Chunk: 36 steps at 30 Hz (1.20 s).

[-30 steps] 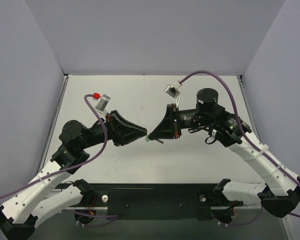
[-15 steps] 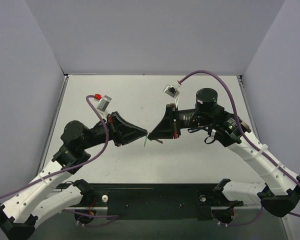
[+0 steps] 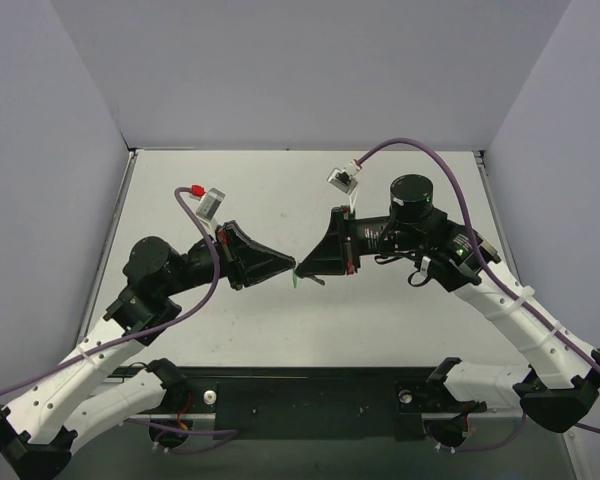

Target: Remove the keys from the keyring

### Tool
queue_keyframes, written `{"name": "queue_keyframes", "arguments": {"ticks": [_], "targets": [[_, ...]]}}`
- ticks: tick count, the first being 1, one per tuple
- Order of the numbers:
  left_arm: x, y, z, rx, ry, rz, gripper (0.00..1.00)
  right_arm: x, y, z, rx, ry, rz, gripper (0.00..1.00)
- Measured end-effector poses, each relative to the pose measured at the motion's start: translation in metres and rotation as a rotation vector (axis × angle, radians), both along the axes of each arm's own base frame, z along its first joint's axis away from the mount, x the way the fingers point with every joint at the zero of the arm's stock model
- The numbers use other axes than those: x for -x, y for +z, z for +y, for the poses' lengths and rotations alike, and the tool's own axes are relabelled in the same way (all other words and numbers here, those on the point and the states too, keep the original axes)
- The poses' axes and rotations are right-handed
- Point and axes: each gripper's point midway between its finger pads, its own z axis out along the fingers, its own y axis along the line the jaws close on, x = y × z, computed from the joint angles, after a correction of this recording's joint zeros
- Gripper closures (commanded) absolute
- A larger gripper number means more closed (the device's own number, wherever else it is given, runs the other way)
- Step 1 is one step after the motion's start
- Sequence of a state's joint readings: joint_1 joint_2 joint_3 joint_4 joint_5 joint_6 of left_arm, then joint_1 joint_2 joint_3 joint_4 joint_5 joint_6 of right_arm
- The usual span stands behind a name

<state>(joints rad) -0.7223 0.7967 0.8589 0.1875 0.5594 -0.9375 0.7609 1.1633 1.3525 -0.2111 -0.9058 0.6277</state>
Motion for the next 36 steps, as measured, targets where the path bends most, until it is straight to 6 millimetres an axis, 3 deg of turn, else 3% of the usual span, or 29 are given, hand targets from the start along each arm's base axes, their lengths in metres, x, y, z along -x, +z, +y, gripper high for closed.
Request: {"name": "queue_keyframes", "arguments": {"ticks": [12,30,32,33,35,36], "targets": [[-0.003,-0.005,-0.006,-0.144,-0.04,-0.041,1.0,-0.001,-0.006,0.0,0.063,0.003,0.049,1.0],[-0.001,-0.03,-0.008,-0.304,-0.1,-0.088,1.0,0.0,-0.03,-0.002,0.155,0.015,0.112,1.0],[-0.001,-0.029,-0.008,-0.312,-0.106,-0.094,0.91,0.001,-0.03,-0.002,0.156,0.017,0.112,1.0],[-0.001,-0.029,-0.008,-0.316,-0.108,-0.094,0.77,0.001,-0.03,-0.002,0.156,0.018,0.111,1.0],[-0.002,-0.029,-0.008,-0.323,-0.105,-0.097,0.59,0.001,-0.03,-0.002,0.156,0.018,0.108,1.0],[-0.003,-0.029,-0.008,-0.327,-0.098,-0.094,0.55,0.0,-0.031,-0.002,0.158,0.015,0.106,1.0]]}}
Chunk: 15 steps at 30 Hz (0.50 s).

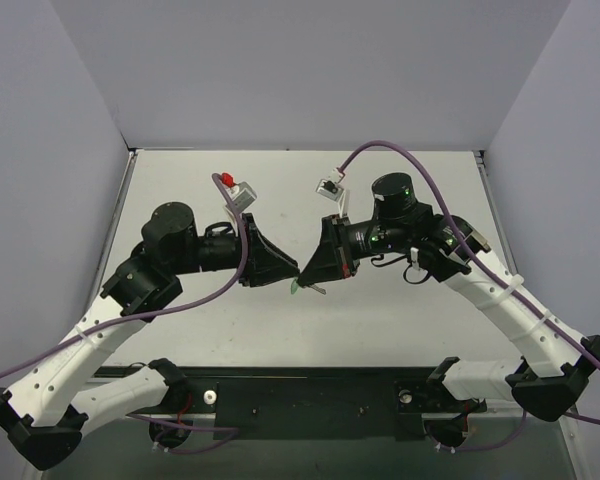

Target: Remove the keys from the keyring

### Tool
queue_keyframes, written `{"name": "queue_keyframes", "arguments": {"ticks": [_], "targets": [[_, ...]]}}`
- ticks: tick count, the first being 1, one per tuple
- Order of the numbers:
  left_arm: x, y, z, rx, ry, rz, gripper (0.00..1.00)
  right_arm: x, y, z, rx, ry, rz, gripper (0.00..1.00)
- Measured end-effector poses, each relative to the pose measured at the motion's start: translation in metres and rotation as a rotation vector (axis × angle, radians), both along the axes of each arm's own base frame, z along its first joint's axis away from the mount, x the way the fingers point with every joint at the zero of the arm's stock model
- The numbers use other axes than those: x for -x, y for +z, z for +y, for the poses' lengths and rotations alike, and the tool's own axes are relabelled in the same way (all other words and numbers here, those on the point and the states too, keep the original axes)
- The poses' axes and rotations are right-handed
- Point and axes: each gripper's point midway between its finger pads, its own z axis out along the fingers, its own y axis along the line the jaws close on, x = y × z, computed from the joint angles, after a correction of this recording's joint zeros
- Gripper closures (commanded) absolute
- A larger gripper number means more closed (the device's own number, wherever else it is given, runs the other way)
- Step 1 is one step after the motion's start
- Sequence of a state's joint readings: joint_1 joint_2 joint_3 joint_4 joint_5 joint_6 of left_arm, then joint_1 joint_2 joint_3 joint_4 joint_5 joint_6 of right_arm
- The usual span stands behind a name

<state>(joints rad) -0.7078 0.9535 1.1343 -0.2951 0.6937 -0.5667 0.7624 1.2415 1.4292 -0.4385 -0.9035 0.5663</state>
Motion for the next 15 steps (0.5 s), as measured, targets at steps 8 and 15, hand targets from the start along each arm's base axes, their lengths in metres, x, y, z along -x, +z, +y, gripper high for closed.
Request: {"name": "queue_keyframes", "arguments": {"ticks": [8,15], "targets": [[0.0,0.011,-0.001,0.027,0.028,0.01,0.28,-0.013,-0.009,0.006,0.004,-0.065,-0.03,1.0],[-0.003,0.027,0.007,0.075,0.102,-0.002,0.26,-0.028,-0.018,0.008,0.011,-0.159,-0.021,1.0]]}}
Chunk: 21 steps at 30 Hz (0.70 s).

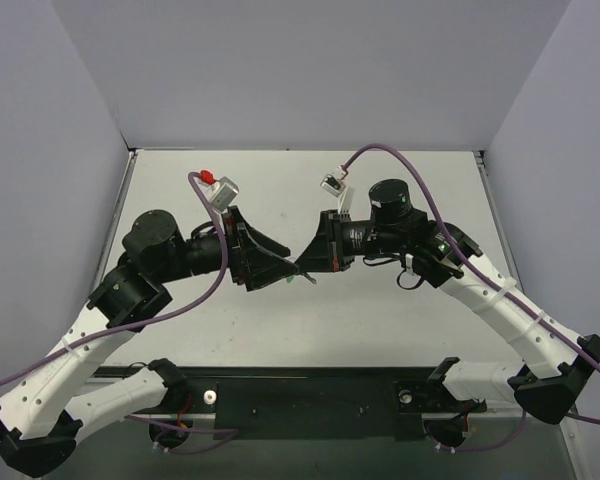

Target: Remove the keys from the keyring

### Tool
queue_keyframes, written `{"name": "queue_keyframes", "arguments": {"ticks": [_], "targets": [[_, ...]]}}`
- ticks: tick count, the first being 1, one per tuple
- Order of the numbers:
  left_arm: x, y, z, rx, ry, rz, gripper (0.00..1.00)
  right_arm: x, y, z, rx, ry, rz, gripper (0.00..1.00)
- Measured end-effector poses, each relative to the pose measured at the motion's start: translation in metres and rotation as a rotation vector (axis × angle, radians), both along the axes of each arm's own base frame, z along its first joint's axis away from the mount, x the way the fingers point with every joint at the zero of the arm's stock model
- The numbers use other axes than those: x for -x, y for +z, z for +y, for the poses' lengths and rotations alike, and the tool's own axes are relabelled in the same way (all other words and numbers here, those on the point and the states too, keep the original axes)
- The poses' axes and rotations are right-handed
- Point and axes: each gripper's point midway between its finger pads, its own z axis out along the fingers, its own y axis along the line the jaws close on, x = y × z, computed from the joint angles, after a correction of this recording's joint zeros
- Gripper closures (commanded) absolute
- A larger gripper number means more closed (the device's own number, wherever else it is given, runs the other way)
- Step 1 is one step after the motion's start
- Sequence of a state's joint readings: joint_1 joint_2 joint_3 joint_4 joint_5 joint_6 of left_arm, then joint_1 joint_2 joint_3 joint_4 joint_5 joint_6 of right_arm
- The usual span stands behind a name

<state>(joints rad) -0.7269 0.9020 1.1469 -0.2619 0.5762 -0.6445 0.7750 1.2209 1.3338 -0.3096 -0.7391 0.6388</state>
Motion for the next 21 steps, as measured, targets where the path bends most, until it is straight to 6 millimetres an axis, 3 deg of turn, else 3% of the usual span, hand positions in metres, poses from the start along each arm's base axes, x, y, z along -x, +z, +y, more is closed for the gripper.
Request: {"name": "queue_keyframes", "arguments": {"ticks": [7,15,21], "targets": [[-0.004,0.009,0.011,0.032,0.078,-0.021,0.32,-0.008,0.002,0.002,-0.013,-0.053,0.013,1.0],[-0.006,0.009,0.023,0.055,0.156,-0.021,0.32,-0.023,-0.022,-0.003,-0.078,-0.123,0.058,1.0],[-0.007,0.011,0.029,0.078,0.193,-0.022,0.32,-0.039,-0.015,-0.008,-0.179,-0.201,0.038,1.0]]}}
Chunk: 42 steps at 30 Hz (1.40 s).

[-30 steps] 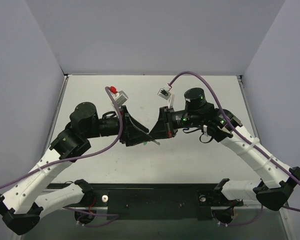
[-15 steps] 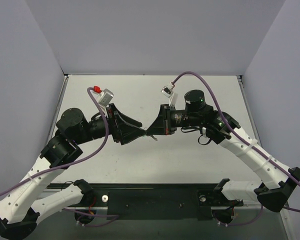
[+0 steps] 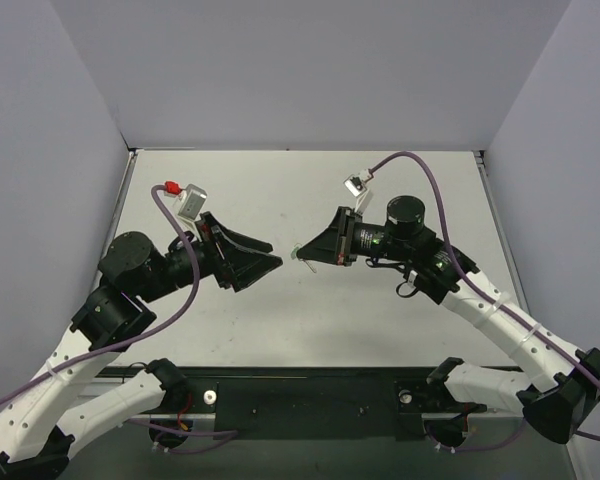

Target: Remove the keys from the keyring

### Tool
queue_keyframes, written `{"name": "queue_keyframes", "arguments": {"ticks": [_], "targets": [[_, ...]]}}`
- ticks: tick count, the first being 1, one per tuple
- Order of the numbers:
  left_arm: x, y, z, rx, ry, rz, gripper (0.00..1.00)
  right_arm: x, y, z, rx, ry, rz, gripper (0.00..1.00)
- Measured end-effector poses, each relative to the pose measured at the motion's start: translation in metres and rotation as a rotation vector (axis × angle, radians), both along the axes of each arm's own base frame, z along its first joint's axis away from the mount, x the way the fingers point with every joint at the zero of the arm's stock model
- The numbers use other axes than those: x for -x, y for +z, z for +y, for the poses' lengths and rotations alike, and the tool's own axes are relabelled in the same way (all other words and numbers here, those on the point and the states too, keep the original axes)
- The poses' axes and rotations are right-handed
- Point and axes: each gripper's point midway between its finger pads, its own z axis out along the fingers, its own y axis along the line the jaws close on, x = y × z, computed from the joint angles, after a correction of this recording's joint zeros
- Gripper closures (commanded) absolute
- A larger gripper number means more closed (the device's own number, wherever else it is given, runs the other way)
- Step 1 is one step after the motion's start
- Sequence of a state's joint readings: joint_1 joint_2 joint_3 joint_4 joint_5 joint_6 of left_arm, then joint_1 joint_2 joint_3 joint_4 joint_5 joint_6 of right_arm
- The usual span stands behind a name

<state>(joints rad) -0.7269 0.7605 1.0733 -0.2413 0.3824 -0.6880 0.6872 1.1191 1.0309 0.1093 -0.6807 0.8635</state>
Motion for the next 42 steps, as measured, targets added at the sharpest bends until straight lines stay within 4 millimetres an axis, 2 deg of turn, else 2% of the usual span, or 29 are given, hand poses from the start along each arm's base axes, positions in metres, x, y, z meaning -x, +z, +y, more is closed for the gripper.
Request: {"name": "queue_keyframes", "arguments": {"ticks": [7,10,18,23,30,35,42], "targets": [[-0.003,-0.006,-0.001,0.003,0.012,0.014,0.32,0.004,0.013,-0.003,-0.035,0.024,-0.02,1.0],[-0.004,-0.01,-0.001,-0.002,0.012,0.022,0.32,0.007,0.028,0.0,-0.108,0.058,-0.039,1.0],[-0.001,-0.003,-0.001,0.033,0.002,0.03,0.32,0.036,0.061,0.006,-0.255,0.214,-0.085,1.0],[0.001,0.006,-0.002,0.069,-0.007,0.029,0.33,0.049,0.066,0.006,-0.263,0.28,-0.095,1.0],[0.004,0.013,-0.007,0.103,-0.04,0.03,0.43,0.058,0.082,0.005,-0.276,0.323,-0.145,1.0],[0.003,0.008,-0.013,0.112,-0.065,0.047,0.47,0.062,0.083,0.006,-0.271,0.34,-0.15,1.0],[0.004,0.01,-0.016,0.127,-0.087,0.046,0.59,0.063,0.083,0.006,-0.261,0.345,-0.156,1.0]]}}
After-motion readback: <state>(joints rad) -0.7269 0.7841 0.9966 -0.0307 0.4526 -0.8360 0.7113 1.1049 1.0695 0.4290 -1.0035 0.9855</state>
